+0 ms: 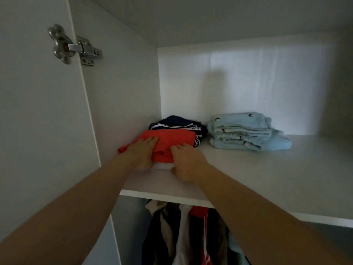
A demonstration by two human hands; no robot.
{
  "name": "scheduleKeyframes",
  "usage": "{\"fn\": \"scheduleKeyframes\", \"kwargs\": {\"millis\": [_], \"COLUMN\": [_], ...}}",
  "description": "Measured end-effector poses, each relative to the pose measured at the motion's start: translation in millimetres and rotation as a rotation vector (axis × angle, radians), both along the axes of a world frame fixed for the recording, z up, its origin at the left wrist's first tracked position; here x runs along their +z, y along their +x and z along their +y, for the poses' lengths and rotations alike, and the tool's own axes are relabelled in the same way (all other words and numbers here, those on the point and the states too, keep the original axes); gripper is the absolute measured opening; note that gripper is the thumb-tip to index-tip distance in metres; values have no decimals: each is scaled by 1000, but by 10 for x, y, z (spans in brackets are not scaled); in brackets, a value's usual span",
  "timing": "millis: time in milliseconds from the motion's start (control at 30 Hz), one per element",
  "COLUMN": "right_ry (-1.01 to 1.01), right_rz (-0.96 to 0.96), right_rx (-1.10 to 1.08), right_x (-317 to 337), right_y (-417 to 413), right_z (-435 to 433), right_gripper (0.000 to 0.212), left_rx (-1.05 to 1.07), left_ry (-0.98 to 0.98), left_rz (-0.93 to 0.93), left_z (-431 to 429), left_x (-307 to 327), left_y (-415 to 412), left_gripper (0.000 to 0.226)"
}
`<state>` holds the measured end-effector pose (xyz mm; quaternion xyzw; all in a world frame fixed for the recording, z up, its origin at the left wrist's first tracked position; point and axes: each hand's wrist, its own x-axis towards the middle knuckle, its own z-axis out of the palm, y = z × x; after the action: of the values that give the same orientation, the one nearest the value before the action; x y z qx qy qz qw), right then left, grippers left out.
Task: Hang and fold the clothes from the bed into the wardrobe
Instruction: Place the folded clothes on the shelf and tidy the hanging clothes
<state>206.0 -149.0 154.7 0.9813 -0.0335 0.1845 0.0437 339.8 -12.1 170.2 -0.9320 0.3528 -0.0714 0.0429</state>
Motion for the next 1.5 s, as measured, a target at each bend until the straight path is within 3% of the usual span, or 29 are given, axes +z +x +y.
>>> {"fn": "scheduleKeyframes", "kwargs": {"millis": [133,233,367,500,700,933,1300,1500], "right_ry": [53,88,255,334,453,559,672,662], "right_rz": [33,-156,-384,-575,-615,-424,-304,-50], "right_rx": [-7,51,160,97,-50,-418,-723,-807], "right_x": [59,24,-166,-547,-1384,-1968,-2120,-2214], "right_y": [-164,-444,-1003,-1589,-2343,-2834,-2947,-2839], "right_z": [-7,54,215,406,557,420,-543,-1168], "right_gripper": [65,56,39,26,16,18,29,27], "left_rx": [-1,-148,-383,-421,-439,-253,-204,-120], "left_ry": [-132,-418,-977,-1219,-1077,-932,-815,-724], "left_rz": [-17,-50,-109,-135,351,872,1046,1065], "left_z": [25,91,268,408,372,-226,-1345,-2198], "left_x": [-5,-105,-475,-964,-1822,-2351,-2299,-2305], "left_y": [-280,-722,-1445,-2093,-2598,-2725,-2746,-2650], "left_gripper": [102,87,54,24,19,19,17,29]}}
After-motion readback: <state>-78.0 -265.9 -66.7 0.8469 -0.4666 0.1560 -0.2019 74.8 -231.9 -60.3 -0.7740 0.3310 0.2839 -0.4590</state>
